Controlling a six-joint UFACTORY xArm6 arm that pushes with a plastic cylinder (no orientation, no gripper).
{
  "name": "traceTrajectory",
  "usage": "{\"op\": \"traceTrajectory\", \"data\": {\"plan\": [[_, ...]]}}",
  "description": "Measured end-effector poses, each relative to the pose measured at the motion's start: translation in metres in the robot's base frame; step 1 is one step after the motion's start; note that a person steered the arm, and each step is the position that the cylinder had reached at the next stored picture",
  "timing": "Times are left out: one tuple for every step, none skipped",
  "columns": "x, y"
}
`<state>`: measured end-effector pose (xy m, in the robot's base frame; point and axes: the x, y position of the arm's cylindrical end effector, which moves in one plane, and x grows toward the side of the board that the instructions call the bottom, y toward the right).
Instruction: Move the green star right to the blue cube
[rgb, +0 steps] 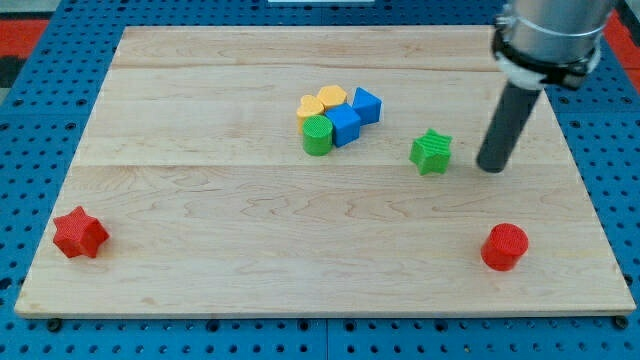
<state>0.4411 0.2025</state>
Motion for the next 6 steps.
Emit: {"op": "traceTrajectory", "data": {"plan": [[-0.023, -0.044], [-0.035, -0.071], [-0.002, -0.043], [0.012, -0.094], [-0.034, -0.099], [-0.053, -0.097]]}}
